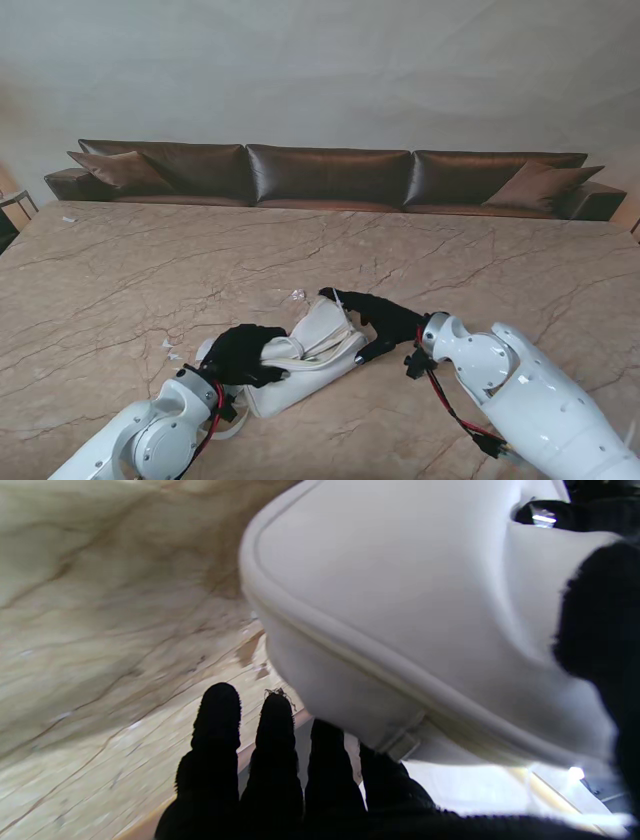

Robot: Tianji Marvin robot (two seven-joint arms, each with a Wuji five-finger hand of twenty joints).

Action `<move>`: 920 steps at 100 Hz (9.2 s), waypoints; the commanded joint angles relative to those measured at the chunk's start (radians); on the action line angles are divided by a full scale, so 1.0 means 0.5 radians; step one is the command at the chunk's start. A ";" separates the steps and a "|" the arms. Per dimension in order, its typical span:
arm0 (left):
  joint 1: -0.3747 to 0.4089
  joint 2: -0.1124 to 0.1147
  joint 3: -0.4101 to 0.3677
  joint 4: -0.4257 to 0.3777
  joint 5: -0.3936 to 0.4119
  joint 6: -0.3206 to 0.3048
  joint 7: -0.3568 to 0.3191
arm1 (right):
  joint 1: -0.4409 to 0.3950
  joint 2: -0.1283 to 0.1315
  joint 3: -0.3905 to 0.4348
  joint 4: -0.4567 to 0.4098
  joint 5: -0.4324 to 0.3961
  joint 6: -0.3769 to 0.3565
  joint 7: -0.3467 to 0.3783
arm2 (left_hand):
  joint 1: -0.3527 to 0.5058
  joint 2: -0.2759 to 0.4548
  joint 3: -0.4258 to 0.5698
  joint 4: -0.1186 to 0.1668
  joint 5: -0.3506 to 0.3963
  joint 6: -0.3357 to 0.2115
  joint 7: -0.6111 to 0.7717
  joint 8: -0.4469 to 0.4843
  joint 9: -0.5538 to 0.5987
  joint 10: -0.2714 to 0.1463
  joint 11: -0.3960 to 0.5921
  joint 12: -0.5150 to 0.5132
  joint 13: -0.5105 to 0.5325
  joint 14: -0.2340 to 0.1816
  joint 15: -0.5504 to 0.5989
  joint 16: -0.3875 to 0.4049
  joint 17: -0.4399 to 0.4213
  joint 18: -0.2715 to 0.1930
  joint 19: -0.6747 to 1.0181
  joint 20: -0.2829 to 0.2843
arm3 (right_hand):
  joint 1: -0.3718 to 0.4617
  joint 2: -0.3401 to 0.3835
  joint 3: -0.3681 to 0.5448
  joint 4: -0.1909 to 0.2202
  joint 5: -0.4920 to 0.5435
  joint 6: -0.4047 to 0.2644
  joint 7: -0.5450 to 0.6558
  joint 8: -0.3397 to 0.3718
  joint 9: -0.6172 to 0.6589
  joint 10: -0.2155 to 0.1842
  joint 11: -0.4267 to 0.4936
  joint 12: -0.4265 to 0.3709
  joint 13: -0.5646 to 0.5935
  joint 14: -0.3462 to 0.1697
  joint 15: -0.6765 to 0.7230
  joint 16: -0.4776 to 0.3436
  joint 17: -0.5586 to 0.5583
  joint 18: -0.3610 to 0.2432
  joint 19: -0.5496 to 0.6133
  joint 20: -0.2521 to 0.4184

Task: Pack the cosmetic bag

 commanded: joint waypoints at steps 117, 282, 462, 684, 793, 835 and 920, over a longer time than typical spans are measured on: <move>0.320 0.019 -0.435 -0.395 0.087 -0.001 -0.110 | 0.153 -0.342 -0.298 0.576 0.161 -0.372 -0.742 | -0.338 0.945 -1.171 0.474 -0.812 0.464 -1.398 -1.213 -1.495 0.143 -1.030 -1.254 -1.526 0.019 -2.000 -0.685 -1.477 0.010 -1.996 -0.161 | 1.253 0.675 0.030 -0.109 1.721 -1.073 2.073 1.049 1.876 -0.311 1.226 1.226 1.516 0.121 1.229 0.911 1.028 0.141 1.278 0.115; -0.400 0.029 0.413 -0.127 0.570 0.456 0.047 | 0.253 -0.352 -0.413 0.609 0.173 -0.379 -0.684 | 0.635 1.034 -0.889 0.106 -0.370 -0.337 -0.142 0.004 -1.737 0.000 -0.905 -1.186 -1.972 -0.074 -1.933 -0.688 -1.648 -0.294 -2.320 -0.098 | 1.211 0.664 0.063 -0.137 1.689 -1.051 2.022 1.014 1.877 -0.280 1.218 1.179 1.565 0.135 1.287 0.912 1.118 0.147 1.417 0.158; -0.178 0.093 -0.105 -0.305 -0.494 -0.074 -0.775 | 0.171 -0.337 -0.327 0.555 -0.109 -0.217 -0.902 | 0.060 0.528 0.377 0.099 -0.009 0.046 0.225 0.035 -1.571 0.083 -0.998 -1.151 -2.188 -0.152 -2.169 -0.756 -1.613 -0.396 -3.253 -0.685 | 1.588 1.048 0.021 0.077 2.015 -1.040 2.224 1.295 2.030 -0.314 1.369 1.216 1.722 0.166 1.405 0.924 1.230 0.192 1.482 0.145; 0.396 0.110 -1.030 -0.268 -0.394 -0.490 -0.781 | 0.089 -0.346 -0.074 0.805 -0.565 -0.347 -1.524 | -0.015 0.767 0.082 0.251 -0.120 -0.062 0.077 0.231 -1.529 0.071 -1.041 -1.114 -2.127 -0.145 -2.191 -0.758 -1.615 -0.415 -3.207 -0.696 | 1.715 0.917 0.195 0.090 2.355 -1.093 2.452 1.199 2.299 -0.234 1.458 1.225 1.869 0.180 1.516 0.939 1.357 0.261 1.536 0.209; 0.403 0.077 -0.828 -0.408 -0.265 -0.454 -0.571 | -0.225 -0.067 0.239 -0.352 -0.947 0.041 -0.637 | 0.328 1.058 -0.614 0.207 -0.344 -0.186 -0.099 0.411 -1.488 0.038 -0.935 -1.058 -2.056 -0.165 -2.105 -0.696 -1.637 -0.456 -3.084 -0.433 | -0.129 0.297 -0.164 -0.021 0.041 0.085 0.908 -0.352 -0.027 0.067 0.363 0.150 0.268 0.105 -0.459 -0.344 -0.016 0.017 -0.407 -0.380; 0.390 0.069 -0.765 -0.400 -0.245 -0.419 -0.523 | -0.084 -0.047 0.035 -0.599 -0.876 0.221 -0.373 | 0.359 1.052 -0.628 0.180 -0.321 -0.133 -0.126 0.357 -1.491 0.040 -0.928 -1.053 -2.052 -0.164 -2.096 -0.693 -1.641 -0.454 -3.078 -0.399 | -0.218 0.347 -0.186 -0.028 0.260 0.421 0.377 -0.306 -0.051 0.422 0.252 0.091 0.111 0.297 -0.617 -0.606 -0.084 0.077 -0.664 -0.690; 0.434 0.049 -0.756 -0.403 -0.094 -0.422 -0.353 | 0.679 -0.189 -1.011 -0.135 -0.869 0.529 -0.421 | 0.357 1.056 -0.642 0.169 -0.323 -0.198 -0.147 0.347 -1.760 0.017 -1.011 -1.137 -2.227 -0.196 -2.161 -0.705 -1.597 -0.502 -3.248 -0.667 | -0.066 0.425 -0.291 0.002 0.199 0.465 0.007 0.176 0.115 0.306 0.656 0.254 0.787 0.117 -0.154 -0.135 0.211 0.149 0.065 -0.086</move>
